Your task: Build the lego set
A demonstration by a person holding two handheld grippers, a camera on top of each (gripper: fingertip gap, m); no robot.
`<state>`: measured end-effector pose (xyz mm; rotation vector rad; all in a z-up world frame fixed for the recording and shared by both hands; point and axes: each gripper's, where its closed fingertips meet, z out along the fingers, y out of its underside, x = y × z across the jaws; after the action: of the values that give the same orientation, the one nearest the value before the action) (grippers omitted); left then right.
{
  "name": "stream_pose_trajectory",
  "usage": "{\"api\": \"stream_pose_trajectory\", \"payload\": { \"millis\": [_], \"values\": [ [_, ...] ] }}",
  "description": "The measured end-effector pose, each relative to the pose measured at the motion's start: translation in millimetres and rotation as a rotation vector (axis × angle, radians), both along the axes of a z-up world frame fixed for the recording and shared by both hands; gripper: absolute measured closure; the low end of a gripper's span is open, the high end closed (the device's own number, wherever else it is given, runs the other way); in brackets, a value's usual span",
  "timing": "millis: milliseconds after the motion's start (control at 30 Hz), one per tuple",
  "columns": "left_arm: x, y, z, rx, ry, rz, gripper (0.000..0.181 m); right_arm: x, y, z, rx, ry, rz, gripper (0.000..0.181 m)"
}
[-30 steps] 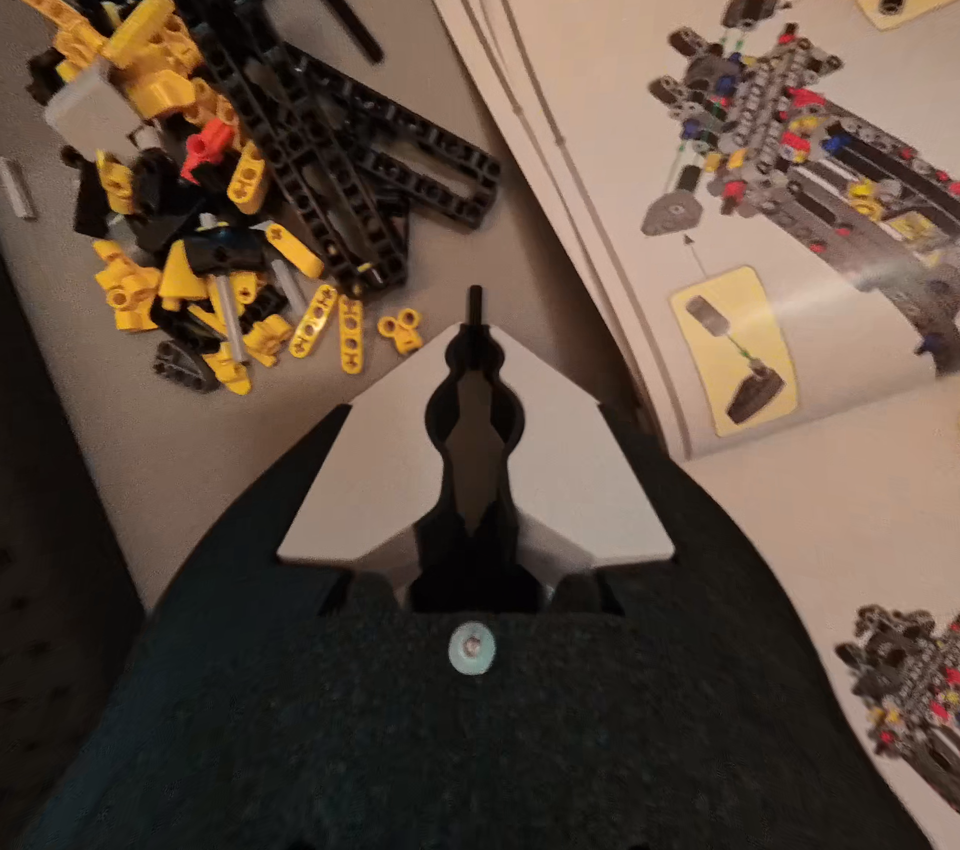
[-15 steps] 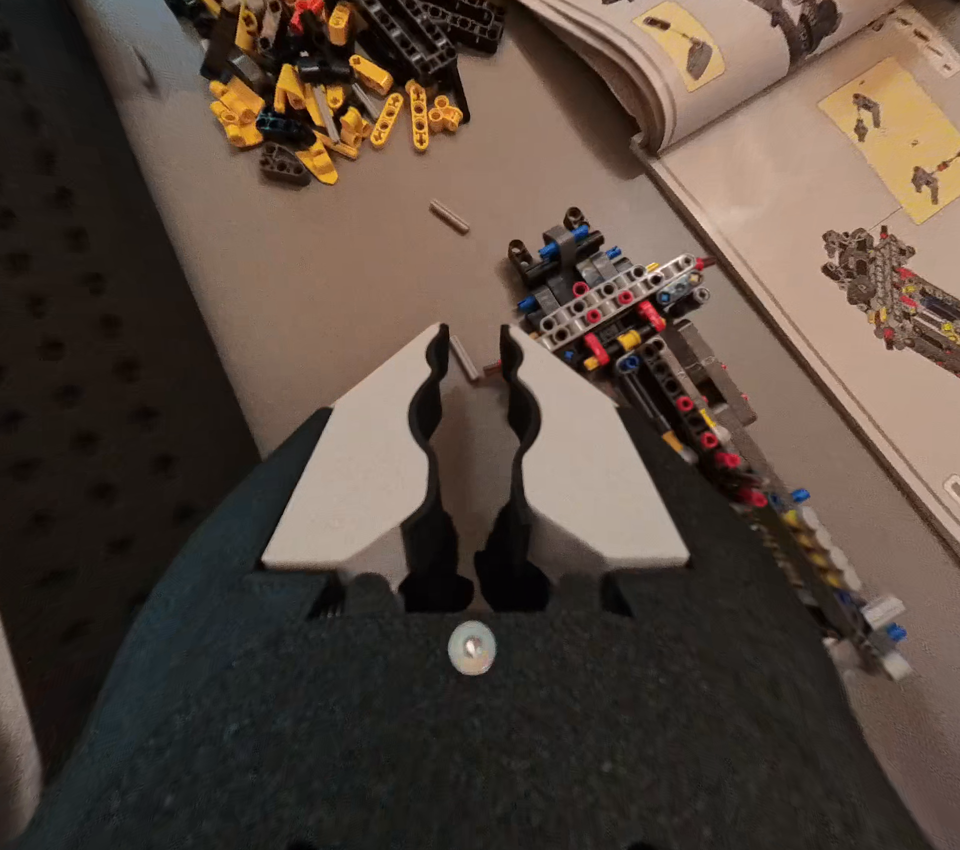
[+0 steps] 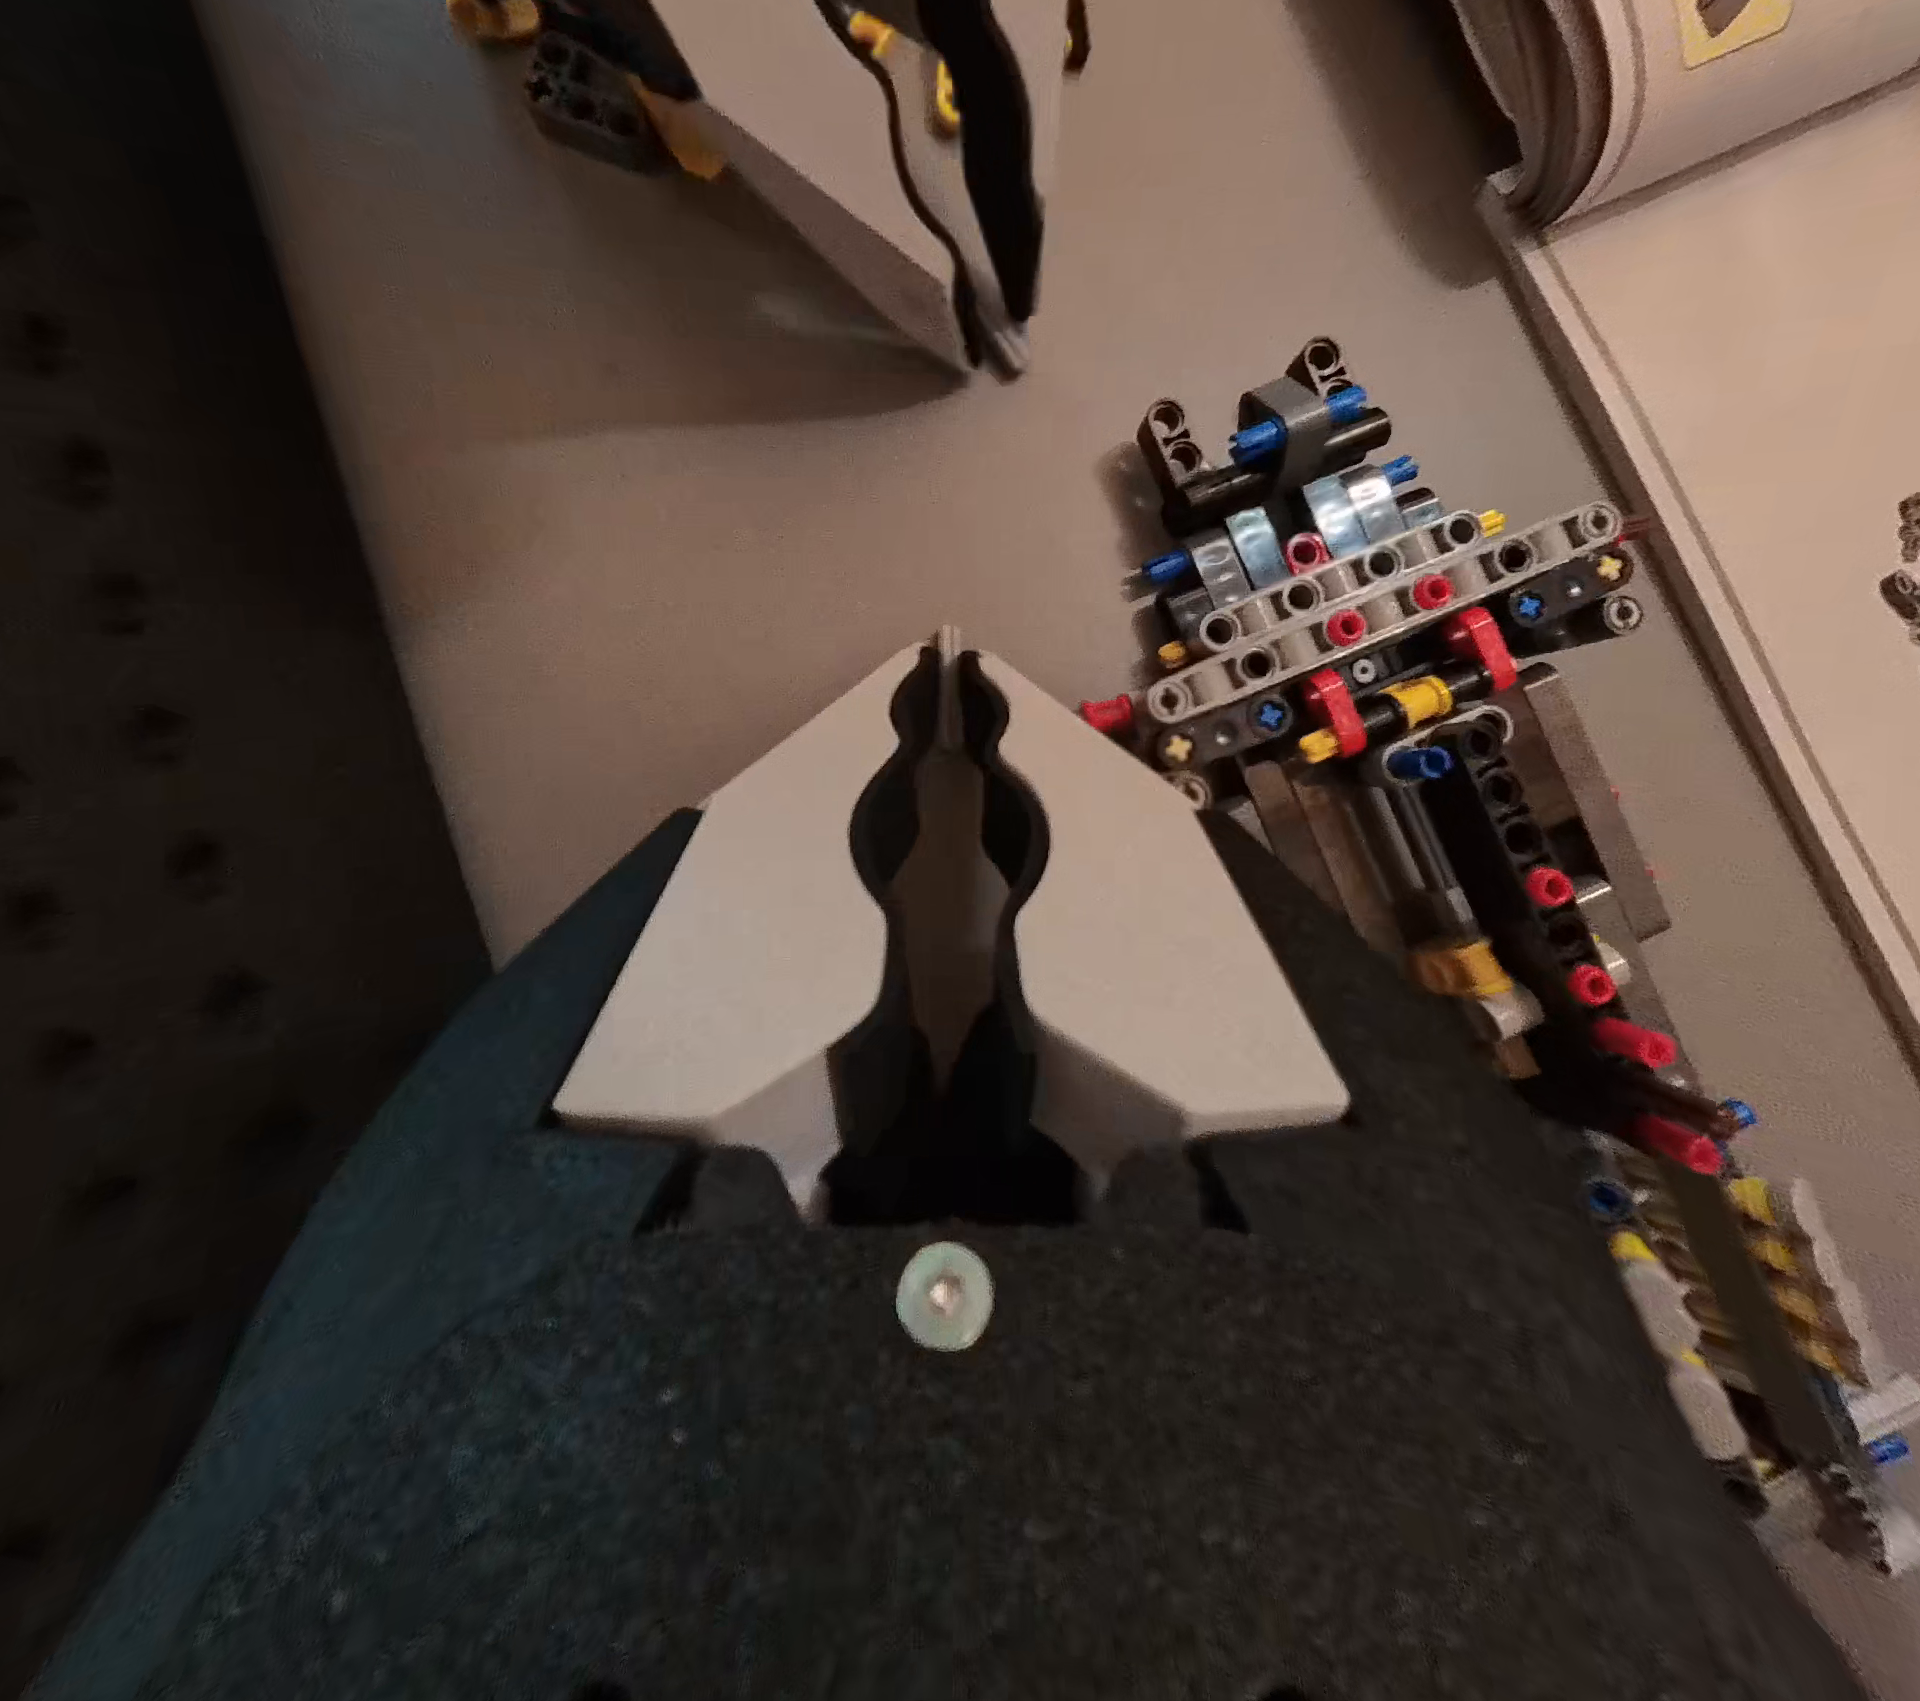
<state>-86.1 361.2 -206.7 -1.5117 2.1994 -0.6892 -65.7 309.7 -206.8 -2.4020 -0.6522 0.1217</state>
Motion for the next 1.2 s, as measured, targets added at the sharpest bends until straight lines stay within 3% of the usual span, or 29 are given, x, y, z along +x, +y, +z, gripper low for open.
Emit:
{"api": "stream_pose_trajectory", "payload": {
  "millis": [133,233,367,467,600,800,1067,1200],
  "values": [
    [-3,-3,-1,0.007,-0.011,0.004,0.178,-5,3,2,-0.017,0.054,-0.049,0.178],
    [-18,4,20,-0.032,-0.081,0.056,0.178,-18,22,9,0.028,0.13,-0.088,0.178],
    [-78,50,53,-0.126,-0.147,0.289,0.179,-45,57,14,0.052,0.224,-0.121,0.178],
    [-142,99,40,-0.063,-0.078,0.496,0.179,-59,78,5,0.028,0.218,-0.116,0.178],
    [-189,123,24,-0.05,-0.021,0.636,0.178,-72,93,4,0.01,0.231,-0.1,0.178],
    [-203,127,14,-0.001,0.016,0.653,0.178,-61,81,3,-0.024,0.168,-0.165,0.178],
    [-195,129,-1,-0.029,0.0,0.675,0.178,-59,78,1,-0.008,0.306,-0.33,0.178],
    [-190,127,1,-0.031,-0.024,0.675,0.166,-61,78,7,0.038,0.277,-0.326,0.163]
  ]
}}
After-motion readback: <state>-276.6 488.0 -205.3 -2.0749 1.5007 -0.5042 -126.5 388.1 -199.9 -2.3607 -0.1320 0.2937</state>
